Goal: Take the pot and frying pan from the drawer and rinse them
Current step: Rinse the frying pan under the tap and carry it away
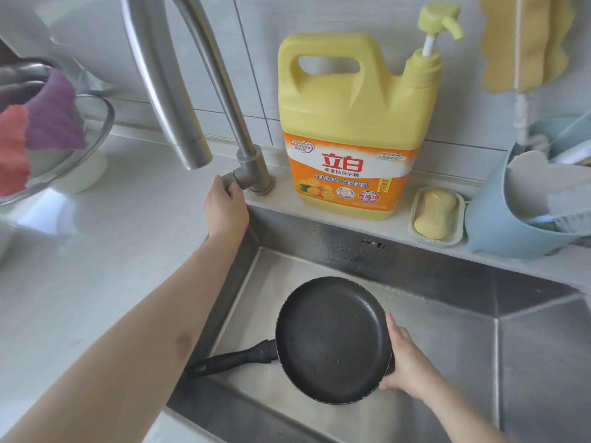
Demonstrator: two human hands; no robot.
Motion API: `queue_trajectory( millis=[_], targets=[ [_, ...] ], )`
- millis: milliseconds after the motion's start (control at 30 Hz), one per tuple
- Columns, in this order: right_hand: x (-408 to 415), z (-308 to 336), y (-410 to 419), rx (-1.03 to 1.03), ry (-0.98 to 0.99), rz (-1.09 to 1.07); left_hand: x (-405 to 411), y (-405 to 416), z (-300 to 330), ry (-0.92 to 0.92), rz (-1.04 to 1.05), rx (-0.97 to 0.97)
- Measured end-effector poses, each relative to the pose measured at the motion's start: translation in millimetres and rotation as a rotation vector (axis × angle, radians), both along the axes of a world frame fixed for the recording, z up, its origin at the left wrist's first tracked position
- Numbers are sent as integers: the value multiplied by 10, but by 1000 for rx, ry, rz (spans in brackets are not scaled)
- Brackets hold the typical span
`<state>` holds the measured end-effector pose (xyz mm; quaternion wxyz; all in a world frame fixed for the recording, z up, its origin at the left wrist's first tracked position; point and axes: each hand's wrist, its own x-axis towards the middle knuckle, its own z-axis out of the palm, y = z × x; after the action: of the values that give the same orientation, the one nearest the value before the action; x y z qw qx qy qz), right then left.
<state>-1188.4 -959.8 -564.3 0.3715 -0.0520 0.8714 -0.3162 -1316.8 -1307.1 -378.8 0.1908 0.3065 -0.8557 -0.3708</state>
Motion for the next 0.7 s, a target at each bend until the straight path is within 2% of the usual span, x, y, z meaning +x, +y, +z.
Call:
queue_trajectory(
  millis=[200,400,433,500,633,700],
  targets=[
    [6,-16,3,-15,5,8,47,-114,-2,20,-49,57],
    [-5,-12,5,-12,5,10,341,41,-110,78,-75,224],
    [-5,-10,8,-11,7,10,482,93,-225,16,-109,234],
    [-10,-15,20,-15,-5,9,841,194,-523,-237,-247,254],
    [-26,-23,30,-50,-45,-13,1449,286,-1200,-917,-651,114],
    [-35,-37,16,-75,-54,-33,1544,298,-1407,-1037,-691,95]
  ],
)
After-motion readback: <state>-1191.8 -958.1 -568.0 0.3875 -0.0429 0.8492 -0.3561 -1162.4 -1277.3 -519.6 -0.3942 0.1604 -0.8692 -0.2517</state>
